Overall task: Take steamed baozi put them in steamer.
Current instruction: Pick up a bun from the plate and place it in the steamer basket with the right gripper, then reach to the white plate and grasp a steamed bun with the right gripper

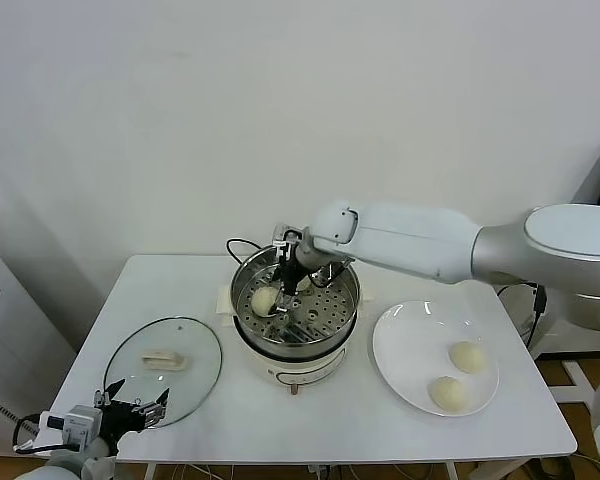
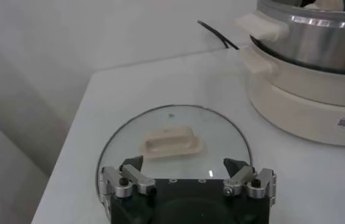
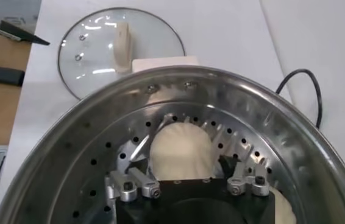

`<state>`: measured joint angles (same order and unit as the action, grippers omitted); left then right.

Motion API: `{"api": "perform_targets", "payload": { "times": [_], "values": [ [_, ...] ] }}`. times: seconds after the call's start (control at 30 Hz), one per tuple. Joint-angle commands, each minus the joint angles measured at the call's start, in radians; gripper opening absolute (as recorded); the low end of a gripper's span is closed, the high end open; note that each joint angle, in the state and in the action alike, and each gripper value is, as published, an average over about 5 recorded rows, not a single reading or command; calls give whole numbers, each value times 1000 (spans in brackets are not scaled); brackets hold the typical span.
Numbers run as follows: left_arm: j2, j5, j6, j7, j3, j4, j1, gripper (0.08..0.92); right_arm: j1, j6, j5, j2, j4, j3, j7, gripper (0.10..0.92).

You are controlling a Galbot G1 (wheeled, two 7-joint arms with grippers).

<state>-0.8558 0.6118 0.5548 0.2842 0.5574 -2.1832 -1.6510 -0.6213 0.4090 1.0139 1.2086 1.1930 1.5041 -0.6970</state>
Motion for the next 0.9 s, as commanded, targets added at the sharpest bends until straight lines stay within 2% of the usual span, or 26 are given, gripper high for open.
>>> {"api": "perform_targets", "payload": {
  "times": [0.03,0.27,0.47,0.67,0.9],
  "values": [
    [-2,5,2,2,5,-9,1,823,-250,-65,-40,-236,75,93,-219,821],
    [-4,6,5,4,9,-21,-4,823,-372,-155,-217,-476,208,258,-391,823],
    [-2,9,8,6,12,-29,0,823,-331,-238,-424,-653,282,292,-447,823],
    [-4,10,11,8,11,-34,1,823,-151,-309,-552,-712,281,177,-469,823],
    [-9,10,11,8,11,-32,0,823,61,-350,-640,-698,234,20,-473,823]
  ]
}}
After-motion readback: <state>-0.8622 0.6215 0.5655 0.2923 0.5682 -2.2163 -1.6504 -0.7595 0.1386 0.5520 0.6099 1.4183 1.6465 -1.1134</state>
